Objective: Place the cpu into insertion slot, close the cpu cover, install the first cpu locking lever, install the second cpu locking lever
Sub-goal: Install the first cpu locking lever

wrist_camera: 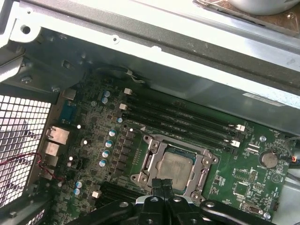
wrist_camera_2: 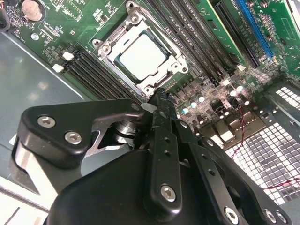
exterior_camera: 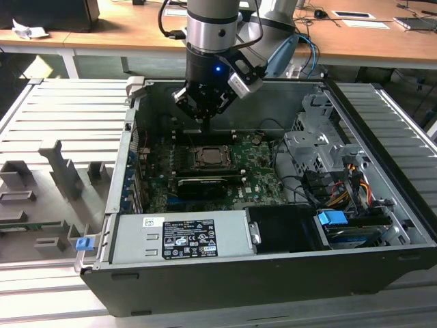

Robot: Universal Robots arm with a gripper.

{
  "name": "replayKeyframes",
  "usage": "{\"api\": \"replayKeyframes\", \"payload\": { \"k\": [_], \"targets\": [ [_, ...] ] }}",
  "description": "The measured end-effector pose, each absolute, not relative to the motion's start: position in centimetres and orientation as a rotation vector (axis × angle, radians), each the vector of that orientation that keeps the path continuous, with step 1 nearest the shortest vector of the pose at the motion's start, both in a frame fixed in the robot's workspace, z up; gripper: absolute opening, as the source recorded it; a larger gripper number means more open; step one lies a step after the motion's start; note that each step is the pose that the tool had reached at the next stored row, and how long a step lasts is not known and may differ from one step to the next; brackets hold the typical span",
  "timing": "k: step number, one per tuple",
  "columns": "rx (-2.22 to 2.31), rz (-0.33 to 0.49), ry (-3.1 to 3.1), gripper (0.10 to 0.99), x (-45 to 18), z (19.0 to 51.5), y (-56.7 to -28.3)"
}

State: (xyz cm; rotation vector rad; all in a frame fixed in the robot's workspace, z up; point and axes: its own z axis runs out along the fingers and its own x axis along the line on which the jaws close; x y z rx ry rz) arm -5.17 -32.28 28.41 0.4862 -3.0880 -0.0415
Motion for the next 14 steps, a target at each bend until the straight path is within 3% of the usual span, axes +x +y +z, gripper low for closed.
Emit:
{"api": "replayKeyframes", "payload": {
  "k": [14],
  "targets": [
    [0.486, -0.041, -3.088, 0.106, -5.29, 28.41, -32.28]
  ]
}}
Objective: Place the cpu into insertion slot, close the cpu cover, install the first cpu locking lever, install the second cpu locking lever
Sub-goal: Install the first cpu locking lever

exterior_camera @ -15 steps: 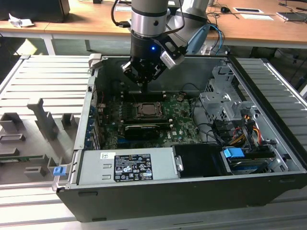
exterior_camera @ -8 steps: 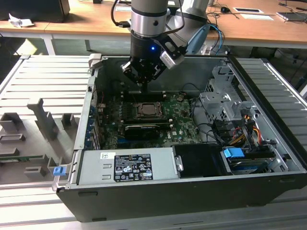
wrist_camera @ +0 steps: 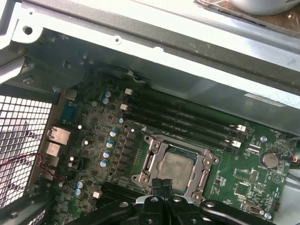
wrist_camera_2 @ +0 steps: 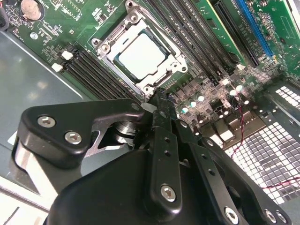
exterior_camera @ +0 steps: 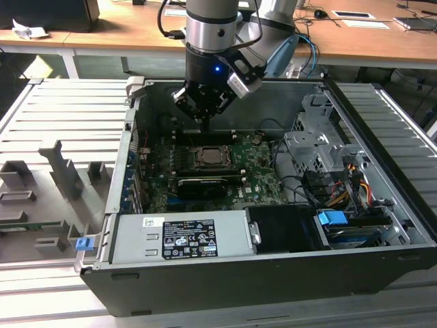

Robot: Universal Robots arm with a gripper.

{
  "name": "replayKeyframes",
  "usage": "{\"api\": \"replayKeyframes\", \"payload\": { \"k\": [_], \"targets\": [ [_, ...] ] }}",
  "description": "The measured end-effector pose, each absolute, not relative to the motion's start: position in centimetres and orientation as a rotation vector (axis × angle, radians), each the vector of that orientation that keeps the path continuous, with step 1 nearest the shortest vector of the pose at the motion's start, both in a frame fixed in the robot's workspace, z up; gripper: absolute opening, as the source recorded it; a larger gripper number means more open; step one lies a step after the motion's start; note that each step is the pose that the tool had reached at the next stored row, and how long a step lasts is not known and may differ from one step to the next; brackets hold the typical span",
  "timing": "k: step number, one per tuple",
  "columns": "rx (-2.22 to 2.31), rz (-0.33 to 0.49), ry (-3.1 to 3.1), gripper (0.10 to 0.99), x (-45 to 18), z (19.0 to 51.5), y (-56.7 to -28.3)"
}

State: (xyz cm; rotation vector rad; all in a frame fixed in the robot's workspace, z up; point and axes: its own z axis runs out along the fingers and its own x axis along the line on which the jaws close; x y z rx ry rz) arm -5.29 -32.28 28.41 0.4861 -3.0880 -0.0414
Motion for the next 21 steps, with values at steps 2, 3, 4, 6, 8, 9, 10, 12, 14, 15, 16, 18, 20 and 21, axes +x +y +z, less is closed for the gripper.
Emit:
{"api": "replayKeyframes", "payload": {
  "k": [2, 3, 4, 6, 8, 9, 10, 12, 14, 15, 16, 18, 20, 21],
  "targets": [
    [0.486, -0.042, -3.088, 0.106, -5.30, 28.41, -32.27],
    [0.486, -0.041, -3.088, 0.106, -5.32, 28.41, -32.28],
    [0.486, -0.042, -3.088, 0.106, -5.34, 28.41, -32.28],
    [0.486, -0.041, -3.088, 0.106, -5.36, 28.41, -32.28],
    [0.486, -0.041, -3.088, 0.106, -5.37, 28.41, -32.28],
    [0.486, -0.042, -3.088, 0.106, -5.38, 28.41, -32.28],
    [0.486, -0.042, -3.088, 0.106, -5.38, 28.41, -32.28],
    [0.486, -0.041, -3.088, 0.106, -5.40, 28.41, -32.27],
    [0.486, -0.042, -3.088, 0.106, -5.43, 28.41, -32.27],
    [0.486, -0.041, -3.088, 0.106, -5.47, 28.41, -32.28],
    [0.486, -0.042, -3.088, 0.106, -5.52, 28.41, -32.28],
    [0.486, -0.042, -3.088, 0.106, -5.69, 28.41, -32.28],
    [0.486, -0.041, -3.088, 0.106, -5.87, 28.41, -32.28],
    [0.486, -0.042, -3.088, 0.106, -5.93, 28.41, -32.27]
  ]
}}
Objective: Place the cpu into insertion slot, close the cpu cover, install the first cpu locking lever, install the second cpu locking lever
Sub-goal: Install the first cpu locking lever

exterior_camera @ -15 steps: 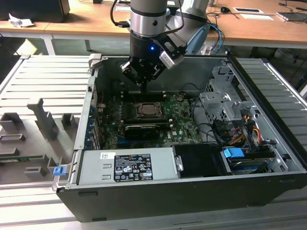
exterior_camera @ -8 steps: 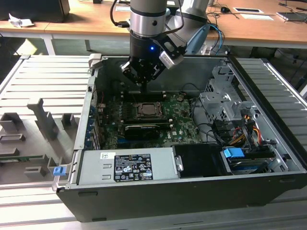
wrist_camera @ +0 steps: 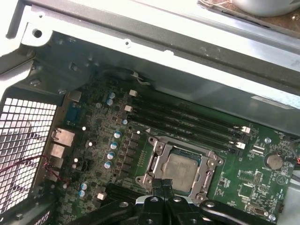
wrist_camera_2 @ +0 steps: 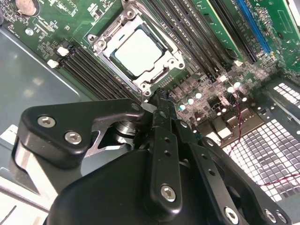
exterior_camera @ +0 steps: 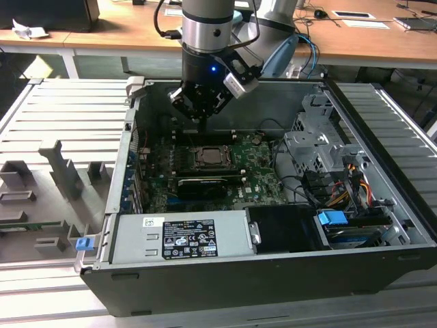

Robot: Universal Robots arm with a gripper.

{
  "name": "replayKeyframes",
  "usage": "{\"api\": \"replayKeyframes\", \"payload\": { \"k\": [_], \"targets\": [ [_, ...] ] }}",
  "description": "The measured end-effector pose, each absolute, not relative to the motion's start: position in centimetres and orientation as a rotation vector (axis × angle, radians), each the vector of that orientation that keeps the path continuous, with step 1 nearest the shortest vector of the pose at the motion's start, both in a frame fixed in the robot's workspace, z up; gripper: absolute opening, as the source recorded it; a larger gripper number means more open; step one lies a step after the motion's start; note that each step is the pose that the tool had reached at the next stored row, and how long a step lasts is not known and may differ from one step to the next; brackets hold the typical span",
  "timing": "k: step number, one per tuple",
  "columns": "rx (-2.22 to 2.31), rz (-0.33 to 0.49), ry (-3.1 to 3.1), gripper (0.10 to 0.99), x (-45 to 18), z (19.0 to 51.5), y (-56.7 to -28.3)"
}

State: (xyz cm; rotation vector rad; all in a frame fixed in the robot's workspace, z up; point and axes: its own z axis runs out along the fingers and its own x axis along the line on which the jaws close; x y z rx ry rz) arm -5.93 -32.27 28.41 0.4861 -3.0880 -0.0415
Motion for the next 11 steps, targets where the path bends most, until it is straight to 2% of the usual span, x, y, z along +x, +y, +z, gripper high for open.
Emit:
{"api": "replayKeyframes", "payload": {
  "k": [11],
  "targets": [
    [0.453, -0.042, -3.093, 0.106, -7.5, 27.8, -32.3]
  ]
}}
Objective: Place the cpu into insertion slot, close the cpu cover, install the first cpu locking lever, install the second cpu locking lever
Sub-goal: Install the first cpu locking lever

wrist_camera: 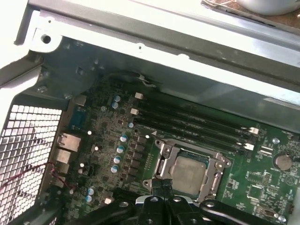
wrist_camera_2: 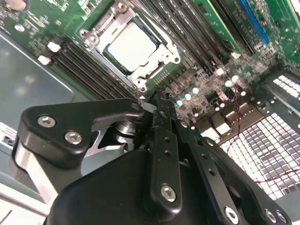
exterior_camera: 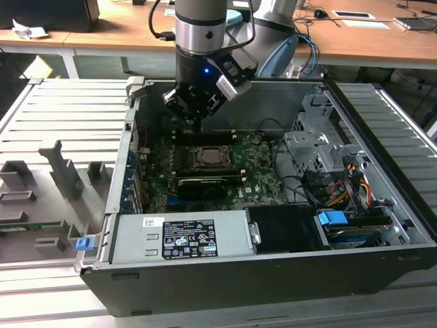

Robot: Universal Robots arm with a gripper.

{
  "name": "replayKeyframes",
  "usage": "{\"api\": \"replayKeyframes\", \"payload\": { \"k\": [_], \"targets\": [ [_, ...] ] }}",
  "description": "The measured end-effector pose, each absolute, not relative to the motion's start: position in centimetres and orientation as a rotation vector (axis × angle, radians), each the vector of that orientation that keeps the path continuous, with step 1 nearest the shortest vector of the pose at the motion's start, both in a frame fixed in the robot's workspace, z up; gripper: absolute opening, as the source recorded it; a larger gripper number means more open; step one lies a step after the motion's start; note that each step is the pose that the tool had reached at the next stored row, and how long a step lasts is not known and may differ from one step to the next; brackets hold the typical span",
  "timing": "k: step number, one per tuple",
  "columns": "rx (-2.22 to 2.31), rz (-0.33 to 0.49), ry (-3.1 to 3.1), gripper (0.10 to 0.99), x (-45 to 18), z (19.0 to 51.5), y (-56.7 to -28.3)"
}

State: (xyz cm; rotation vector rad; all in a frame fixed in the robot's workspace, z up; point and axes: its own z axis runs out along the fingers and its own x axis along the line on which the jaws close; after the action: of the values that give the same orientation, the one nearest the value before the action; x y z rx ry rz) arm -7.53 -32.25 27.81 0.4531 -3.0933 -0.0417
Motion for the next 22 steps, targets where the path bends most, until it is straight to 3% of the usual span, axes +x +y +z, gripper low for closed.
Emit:
{"api": "replayKeyframes", "payload": {
  "k": [22],
  "targets": [
    [0.268, -0.044, -3.117, 0.106, -10.3, 26.3, -31.5]
  ]
}}
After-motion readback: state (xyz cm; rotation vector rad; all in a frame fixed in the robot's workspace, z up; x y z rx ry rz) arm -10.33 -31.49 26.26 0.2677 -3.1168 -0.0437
